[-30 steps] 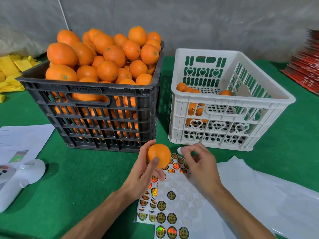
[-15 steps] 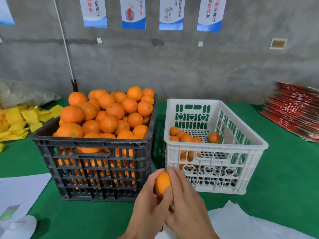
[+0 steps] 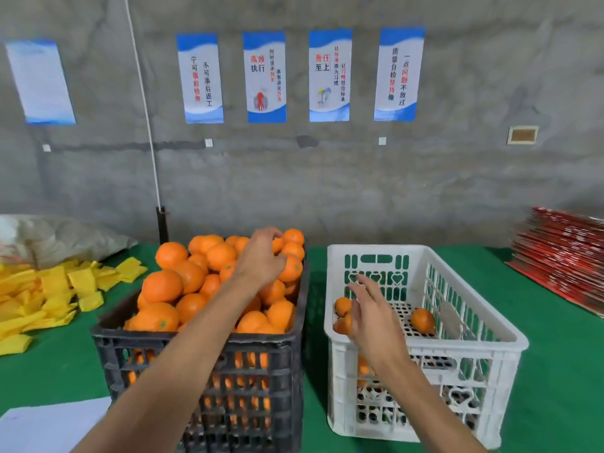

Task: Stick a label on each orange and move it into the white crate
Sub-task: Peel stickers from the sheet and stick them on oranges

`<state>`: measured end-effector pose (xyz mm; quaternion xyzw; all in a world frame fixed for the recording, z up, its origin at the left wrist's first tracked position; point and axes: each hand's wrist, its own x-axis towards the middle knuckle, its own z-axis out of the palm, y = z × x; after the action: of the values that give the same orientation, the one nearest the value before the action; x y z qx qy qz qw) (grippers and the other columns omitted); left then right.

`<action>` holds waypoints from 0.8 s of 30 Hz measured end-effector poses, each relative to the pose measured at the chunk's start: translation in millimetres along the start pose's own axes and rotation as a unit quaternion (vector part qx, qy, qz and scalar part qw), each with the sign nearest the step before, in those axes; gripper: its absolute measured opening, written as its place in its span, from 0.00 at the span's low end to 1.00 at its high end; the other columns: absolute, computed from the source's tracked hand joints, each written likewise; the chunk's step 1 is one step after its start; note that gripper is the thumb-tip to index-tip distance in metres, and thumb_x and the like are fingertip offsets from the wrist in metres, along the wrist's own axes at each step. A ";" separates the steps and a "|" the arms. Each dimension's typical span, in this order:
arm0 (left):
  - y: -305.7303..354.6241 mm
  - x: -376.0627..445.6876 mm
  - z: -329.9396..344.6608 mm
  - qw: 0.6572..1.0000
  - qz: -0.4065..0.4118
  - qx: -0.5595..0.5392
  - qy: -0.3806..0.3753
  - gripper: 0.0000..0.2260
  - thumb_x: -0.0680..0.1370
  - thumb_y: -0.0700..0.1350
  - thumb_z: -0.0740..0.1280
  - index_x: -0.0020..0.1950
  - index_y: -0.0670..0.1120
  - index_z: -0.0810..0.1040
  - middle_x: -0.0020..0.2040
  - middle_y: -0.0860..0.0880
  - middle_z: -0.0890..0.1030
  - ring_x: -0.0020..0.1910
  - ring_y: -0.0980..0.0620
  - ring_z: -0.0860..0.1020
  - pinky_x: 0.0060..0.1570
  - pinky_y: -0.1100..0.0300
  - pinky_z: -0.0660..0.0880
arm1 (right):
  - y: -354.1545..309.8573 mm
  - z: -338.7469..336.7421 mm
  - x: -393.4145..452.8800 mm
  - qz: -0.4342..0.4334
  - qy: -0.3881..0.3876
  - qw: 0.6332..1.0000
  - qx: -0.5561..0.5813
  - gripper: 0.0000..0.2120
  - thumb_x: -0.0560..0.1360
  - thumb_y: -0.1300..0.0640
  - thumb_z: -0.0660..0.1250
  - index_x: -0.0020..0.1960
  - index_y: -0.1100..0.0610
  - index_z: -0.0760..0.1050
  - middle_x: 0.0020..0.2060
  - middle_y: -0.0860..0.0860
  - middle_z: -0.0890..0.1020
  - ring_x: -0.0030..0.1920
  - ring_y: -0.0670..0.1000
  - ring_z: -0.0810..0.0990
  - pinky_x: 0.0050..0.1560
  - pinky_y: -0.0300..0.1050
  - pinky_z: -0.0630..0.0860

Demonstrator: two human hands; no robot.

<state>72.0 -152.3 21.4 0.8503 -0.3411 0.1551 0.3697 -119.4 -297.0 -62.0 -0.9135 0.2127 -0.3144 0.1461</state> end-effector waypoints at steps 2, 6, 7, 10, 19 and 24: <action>-5.4 22.2 7.6 0.989 0.037 0.078 -0.119 0.30 0.76 0.33 0.68 0.78 0.44 0.69 0.76 0.40 0.68 0.72 0.40 0.72 0.68 0.48 0.72 | 1.4 6.9 -2.0 0.001 0.020 1.000 0.004 0.19 0.83 0.63 0.61 0.72 0.55 0.75 0.77 0.47 0.68 0.58 0.54 0.83 0.55 0.51 0.80; -7.7 43.8 32.5 0.929 0.060 0.230 -0.285 0.35 0.77 0.38 0.71 0.82 0.52 0.64 0.78 0.44 0.65 0.71 0.40 0.73 0.64 0.46 0.76 | 1.2 11.5 -0.1 0.022 0.026 0.999 0.005 0.13 0.82 0.60 0.59 0.62 0.54 0.78 0.52 0.53 0.83 0.48 0.56 0.82 0.40 0.47 0.73; -7.8 44.0 39.2 0.923 0.065 0.253 -0.283 0.33 0.78 0.39 0.71 0.81 0.53 0.66 0.76 0.43 0.67 0.70 0.40 0.74 0.63 0.46 0.76 | 0.4 11.5 0.3 0.024 0.027 0.999 0.007 0.13 0.82 0.60 0.59 0.63 0.54 0.78 0.51 0.53 0.83 0.48 0.55 0.82 0.40 0.46 0.72; -6.4 36.9 47.5 0.939 0.081 0.254 -0.216 0.25 0.80 0.37 0.67 0.77 0.51 0.72 0.73 0.42 0.73 0.68 0.40 0.75 0.61 0.47 0.76 | 2.6 10.7 0.2 0.020 0.032 0.999 0.019 0.13 0.83 0.61 0.59 0.63 0.55 0.79 0.50 0.53 0.83 0.47 0.54 0.82 0.39 0.43 0.71; 29.9 -40.9 -0.2 0.997 0.065 -0.030 0.036 0.23 0.76 0.48 0.77 0.70 0.55 0.78 0.55 0.48 0.83 0.48 0.44 0.84 0.50 0.51 0.81 | 1.5 2.3 -6.8 -0.021 0.067 0.994 0.079 0.14 0.84 0.59 0.61 0.67 0.55 0.78 0.58 0.52 0.84 0.53 0.53 0.83 0.50 0.49 0.80; 57.0 -144.1 -18.2 0.966 0.050 -0.252 0.017 0.28 0.71 0.60 0.79 0.69 0.62 0.75 0.51 0.54 0.84 0.31 0.52 0.84 0.37 0.56 0.82 | -18.7 -1.1 -68.6 -0.131 0.083 0.970 0.189 0.38 0.78 0.36 0.68 0.81 0.50 0.59 0.74 0.41 0.72 0.69 0.39 0.73 0.66 0.36 0.72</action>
<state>-71.4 -100.0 -10.8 0.7088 -0.4047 0.0969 0.5696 -163.3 -248.0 -88.8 -0.8599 0.0394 -0.4402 0.2555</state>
